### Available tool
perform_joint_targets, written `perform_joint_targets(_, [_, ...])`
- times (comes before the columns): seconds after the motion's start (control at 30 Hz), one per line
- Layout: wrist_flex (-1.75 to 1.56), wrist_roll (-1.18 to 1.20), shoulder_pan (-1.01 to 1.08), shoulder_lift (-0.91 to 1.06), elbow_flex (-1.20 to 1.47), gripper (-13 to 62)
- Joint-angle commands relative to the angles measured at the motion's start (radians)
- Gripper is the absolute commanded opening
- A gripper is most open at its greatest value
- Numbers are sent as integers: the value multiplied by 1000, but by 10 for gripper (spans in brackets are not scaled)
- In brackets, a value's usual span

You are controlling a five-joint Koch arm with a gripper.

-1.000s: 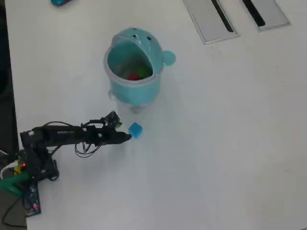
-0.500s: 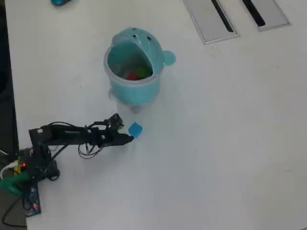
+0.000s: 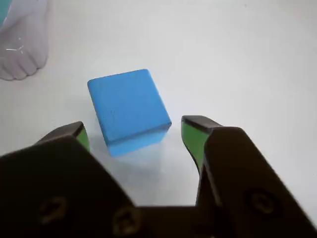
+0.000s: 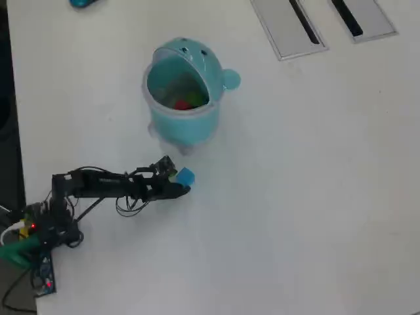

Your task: Grasp RGB lego blocks and put them in the bin one by one.

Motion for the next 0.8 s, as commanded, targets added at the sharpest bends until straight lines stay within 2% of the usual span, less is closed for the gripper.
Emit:
perform_joint_targets(0.0, [-66,-12,0,2,-84,352])
perform_joint_targets(0.27, [-118,3,0,-58,-110,336])
perform_joint_targets(0.43, [-132,92,-15,-58,-121,232])
perform_joint_targets(0.6, [-166,156,-52,-31,-115,159])
perform_joint_targets(0.77, [-181,190,-101,43,-114,147])
